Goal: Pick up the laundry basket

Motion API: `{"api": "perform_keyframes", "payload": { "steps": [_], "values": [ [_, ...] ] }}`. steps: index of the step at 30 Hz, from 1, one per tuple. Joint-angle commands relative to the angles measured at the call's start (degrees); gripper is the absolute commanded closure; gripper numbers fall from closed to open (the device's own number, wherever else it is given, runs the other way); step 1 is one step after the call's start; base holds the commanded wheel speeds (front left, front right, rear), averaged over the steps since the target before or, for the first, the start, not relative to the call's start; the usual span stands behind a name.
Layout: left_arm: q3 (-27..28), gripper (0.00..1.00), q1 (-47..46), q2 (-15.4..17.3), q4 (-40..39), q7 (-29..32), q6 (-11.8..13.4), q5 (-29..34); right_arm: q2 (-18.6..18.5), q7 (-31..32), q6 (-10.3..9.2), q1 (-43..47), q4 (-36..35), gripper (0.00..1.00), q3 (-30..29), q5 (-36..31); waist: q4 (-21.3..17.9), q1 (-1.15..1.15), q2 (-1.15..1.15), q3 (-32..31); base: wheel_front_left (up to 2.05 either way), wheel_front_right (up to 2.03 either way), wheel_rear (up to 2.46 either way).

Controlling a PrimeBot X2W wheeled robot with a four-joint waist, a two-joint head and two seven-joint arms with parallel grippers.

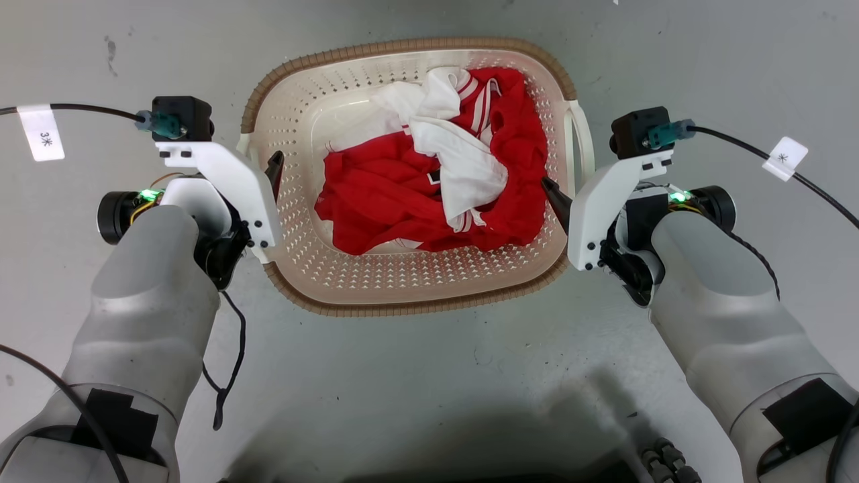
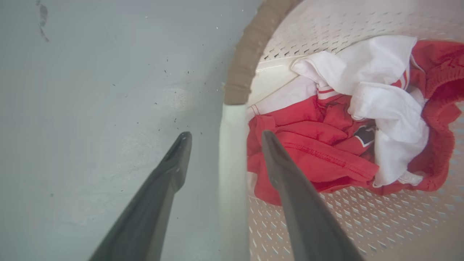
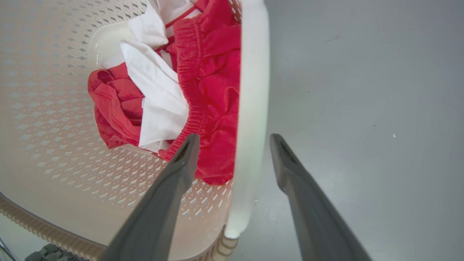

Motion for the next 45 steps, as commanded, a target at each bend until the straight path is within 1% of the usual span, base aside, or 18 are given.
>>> {"api": "perform_keyframes", "payload": {
  "steps": [1, 2, 3, 4, 5, 17, 30, 35, 39, 45],
  "values": [
    [-0.4, 0.00, -0.7, 0.1, 0.2, 0.2, -0.1, -0.5, 0.1, 0.2, -0.02, -0.9, 0.3, 0.00, 0.5, 0.7, 0.1, -0.01, 0.00, 0.4, 0.00, 0.00, 0.00],
    [-0.6, 0.00, -0.9, 0.0, 0.4, 0.4, -0.1, -1.1, 0.0, 0.3, -0.03, -1.2, 0.5, 0.00, 0.9, 1.1, 0.1, -0.01, 0.00, 0.6, 0.00, 0.00, 0.00],
    [-1.1, 0.00, -1.0, 0.0, 0.4, 0.4, -0.1, -1.3, 0.0, 0.7, -0.03, -1.4, 0.8, 0.29, 1.2, 1.6, 0.2, -0.01, 0.00, 0.7, 0.00, 0.00, 0.00],
    [-1.5, 0.64, -1.2, -0.1, 0.3, 0.3, -0.1, -1.7, 0.0, 0.9, -0.02, -1.5, 0.7, 0.64, 1.5, 2.1, 0.2, -0.01, 0.00, 0.8, 0.00, 0.00, 0.00],
    [-2.0, 1.00, -1.3, -0.1, 0.1, -0.1, -0.1, -1.9, 0.1, 1.0, -0.02, -1.7, 0.6, 1.00, 1.9, 2.6, 0.3, -0.01, 0.00, 1.0, 0.00, 0.00, 0.00],
    [-7.2, 1.00, -1.4, -0.3, -0.1, 1.4, -0.2, -6.8, 0.3, 1.6, 0.13, -1.2, 0.7, 1.00, 6.4, 7.4, 0.7, -0.01, 0.00, 0.2, 0.00, 0.00, 0.00],
    [-10.9, 1.00, -0.8, -1.2, 1.9, 4.3, -0.2, -11.0, 0.4, 5.2, 0.28, -1.5, 2.2, 1.00, 9.3, 11.1, 1.0, -0.01, 0.00, -4.6, 0.00, 0.00, 0.00],
    [-12.1, 1.00, 0.9, -2.5, 3.5, 6.5, -0.2, -12.9, 0.4, 8.1, 0.29, 0.4, 2.8, 1.00, 10.4, 12.8, 1.0, -0.01, 0.00, -9.6, 0.00, 0.00, 0.00],
    [-12.8, 1.00, 2.7, -3.7, 4.3, 9.1, -0.3, -14.7, 0.0, 11.7, 0.29, 2.1, 3.1, 1.00, 11.1, 14.4, 1.1, -0.01, 0.00, -15.3, 0.00, 0.00, 0.00],
    [-14.2, 1.00, 5.0, -4.4, 4.6, 12.9, -0.3, -17.0, -0.9, 16.8, 0.29, 4.6, 3.3, 1.00, 11.8, 17.0, 1.4, -0.01, 0.00, -23.1, 0.00, 0.00, 0.00]
  ]
}}
